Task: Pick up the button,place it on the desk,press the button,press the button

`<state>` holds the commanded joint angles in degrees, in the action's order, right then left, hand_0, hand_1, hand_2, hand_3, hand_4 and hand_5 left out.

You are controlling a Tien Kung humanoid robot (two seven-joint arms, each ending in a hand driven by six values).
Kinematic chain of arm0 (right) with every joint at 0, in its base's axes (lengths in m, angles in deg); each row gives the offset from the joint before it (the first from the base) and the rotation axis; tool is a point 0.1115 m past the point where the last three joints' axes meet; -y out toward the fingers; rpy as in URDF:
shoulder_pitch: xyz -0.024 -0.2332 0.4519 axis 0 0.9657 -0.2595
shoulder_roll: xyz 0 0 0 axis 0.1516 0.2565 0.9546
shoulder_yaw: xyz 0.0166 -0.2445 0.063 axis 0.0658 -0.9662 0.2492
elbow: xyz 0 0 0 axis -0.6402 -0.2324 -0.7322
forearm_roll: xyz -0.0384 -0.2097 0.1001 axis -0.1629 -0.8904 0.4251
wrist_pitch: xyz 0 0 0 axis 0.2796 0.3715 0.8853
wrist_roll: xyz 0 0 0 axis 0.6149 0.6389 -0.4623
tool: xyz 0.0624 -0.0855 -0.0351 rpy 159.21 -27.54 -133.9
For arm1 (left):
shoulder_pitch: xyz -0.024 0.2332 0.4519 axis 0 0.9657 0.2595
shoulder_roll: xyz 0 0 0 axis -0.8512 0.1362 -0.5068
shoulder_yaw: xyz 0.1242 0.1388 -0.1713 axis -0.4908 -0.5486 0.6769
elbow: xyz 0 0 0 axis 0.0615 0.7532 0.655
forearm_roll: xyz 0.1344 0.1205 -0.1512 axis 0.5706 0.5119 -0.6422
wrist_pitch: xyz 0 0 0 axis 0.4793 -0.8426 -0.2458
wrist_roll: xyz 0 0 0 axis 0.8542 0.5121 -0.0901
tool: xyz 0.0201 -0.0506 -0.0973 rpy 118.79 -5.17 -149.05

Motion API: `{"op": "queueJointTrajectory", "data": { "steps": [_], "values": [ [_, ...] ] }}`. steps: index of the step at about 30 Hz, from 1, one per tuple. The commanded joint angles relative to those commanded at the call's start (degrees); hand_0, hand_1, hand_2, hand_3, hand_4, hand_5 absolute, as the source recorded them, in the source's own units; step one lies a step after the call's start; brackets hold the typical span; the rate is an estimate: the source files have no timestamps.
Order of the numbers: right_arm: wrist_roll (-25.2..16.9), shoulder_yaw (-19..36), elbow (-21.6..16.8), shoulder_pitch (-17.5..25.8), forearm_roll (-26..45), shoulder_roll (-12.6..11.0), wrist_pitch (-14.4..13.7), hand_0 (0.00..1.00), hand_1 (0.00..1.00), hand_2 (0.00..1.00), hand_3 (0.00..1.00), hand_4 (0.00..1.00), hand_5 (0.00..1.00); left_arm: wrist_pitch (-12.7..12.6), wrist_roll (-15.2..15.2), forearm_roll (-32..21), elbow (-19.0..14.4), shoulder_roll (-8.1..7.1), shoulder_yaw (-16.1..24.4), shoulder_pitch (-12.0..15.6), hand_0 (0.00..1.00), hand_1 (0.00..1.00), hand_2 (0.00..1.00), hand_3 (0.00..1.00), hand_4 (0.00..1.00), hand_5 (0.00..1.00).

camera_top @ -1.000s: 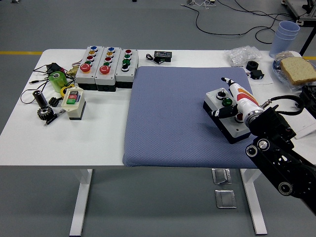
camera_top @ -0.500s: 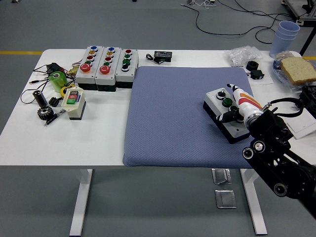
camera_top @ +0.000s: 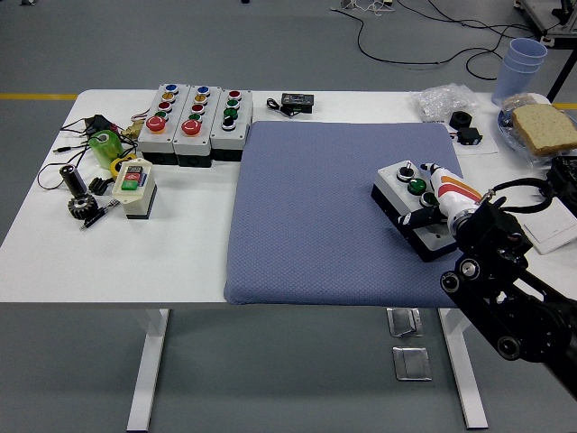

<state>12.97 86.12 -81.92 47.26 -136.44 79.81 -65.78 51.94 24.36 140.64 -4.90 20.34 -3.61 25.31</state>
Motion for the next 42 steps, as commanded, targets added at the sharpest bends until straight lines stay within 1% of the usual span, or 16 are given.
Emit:
{"op": "queueJointTrajectory", "data": {
  "steps": [1,6,7,12,13,18,19,24,25,28,30,31,34,36,37,42],
  "values": [
    [0.00,-0.09,0.07,0.06,-0.13,-0.04,0.44,0.790,0.666,0.830,0.904,0.992,0.151,0.00,-0.01,0.05,0.00,0.01,0.03,0.06,0.645,0.605,0.585,0.565,0.318,0.867],
    [0.00,-0.42,0.38,0.19,-0.70,-0.15,1.35,0.790,0.666,0.830,0.904,0.992,0.151,0.05,-0.04,0.29,0.00,0.03,0.07,0.17,0.645,0.605,0.585,0.565,0.318,0.867],
    [0.00,-0.50,0.44,0.19,-0.82,-0.17,1.37,0.619,0.528,0.703,0.832,0.970,0.138,0.05,-0.03,0.27,0.00,0.04,0.05,0.18,0.645,0.604,0.586,0.566,0.319,0.867],
    [0.00,-1.08,0.67,0.10,-0.90,-0.29,0.59,0.619,0.528,0.703,0.832,0.970,0.138,0.00,0.05,-0.13,0.00,-0.02,-0.23,0.09,0.645,0.604,0.586,0.566,0.319,0.867],
    [0.00,-1.14,0.69,0.09,-1.17,-0.30,0.29,0.484,0.406,0.594,0.741,0.878,0.029,-0.01,0.06,-0.17,0.00,-0.02,-0.24,0.06,0.645,0.605,0.587,0.565,0.318,0.865],
    [0.00,-1.29,0.72,-0.18,-2.31,-0.51,-0.81,0.484,0.406,0.594,0.741,0.878,0.029,-0.12,0.14,-0.56,0.00,-0.05,-0.28,-0.15,0.645,0.605,0.587,0.565,0.318,0.865],
    [0.00,-1.32,0.72,-0.21,-2.25,-0.54,-0.83,0.356,0.329,0.521,0.675,0.826,0.002,-0.12,0.14,-0.58,0.00,-0.06,-0.28,-0.17,0.645,0.605,0.587,0.565,0.317,0.865],
    [0.00,-1.75,0.74,-0.26,-2.30,-0.81,-0.88,0.356,0.329,0.521,0.675,0.826,0.002,-0.13,0.14,-0.59,0.00,-0.05,-0.25,-0.24,0.645,0.605,0.587,0.565,0.317,0.865],
    [0.00,-1.99,0.74,-0.28,-2.22,-0.95,-0.82,0.220,0.260,0.473,0.601,0.797,0.002,-0.13,0.14,-0.53,0.00,-0.05,-0.21,-0.25,0.645,0.605,0.587,0.565,0.317,0.865],
    [0.00,-2.55,0.68,-0.34,-1.99,-1.31,-0.78,0.220,0.260,0.473,0.601,0.797,0.002,-0.13,0.14,-0.48,0.00,-0.05,-0.17,-0.26,0.645,0.605,0.587,0.565,0.317,0.865],
    [0.00,-3.32,0.43,-0.38,-1.66,-1.84,-1.77,0.220,0.260,0.473,0.601,0.797,0.002,-0.14,0.14,-0.48,0.00,-0.05,-0.14,-0.30,0.645,0.605,0.587,0.565,0.317,0.865],
    [0.00,-3.90,0.07,-0.39,-1.34,-2.19,-2.68,0.077,0.171,0.447,0.567,0.749,0.012,-0.15,0.15,-0.51,0.00,-0.06,-0.15,-0.32,0.646,0.604,0.587,0.565,0.317,0.865],
    [-0.07,-6.18,-1.35,-0.60,-0.56,-3.39,-7.03,0.077,0.171,0.447,0.567,0.749,0.012,-0.22,0.19,-0.63,0.00,-0.10,-0.11,-0.35,0.646,0.604,0.587,0.565,0.317,0.865],
    [-3.26,-8.31,-2.53,-1.06,0.96,-4.35,-8.49,0.077,0.171,0.447,0.567,0.749,0.012,-0.18,0.18,-0.46,0.00,-0.12,-0.03,-0.40,0.646,0.604,0.587,0.565,0.317,0.865],
    [-5.36,-9.38,-2.92,-1.26,1.47,-4.69,-8.91,0.040,0.103,0.399,0.534,0.643,0.047,-0.16,0.18,-0.38,0.00,-0.12,-0.05,-0.43,0.645,0.605,0.587,0.565,0.316,0.864],
    [-14.18,-12.93,-4.36,-2.06,0.88,-5.83,-8.50,0.040,0.103,0.399,0.534,0.643,0.047,-0.21,0.18,-0.50,0.00,-0.13,0.01,-0.43,0.645,0.605,0.587,0.565,0.316,0.864]
  ]
}}
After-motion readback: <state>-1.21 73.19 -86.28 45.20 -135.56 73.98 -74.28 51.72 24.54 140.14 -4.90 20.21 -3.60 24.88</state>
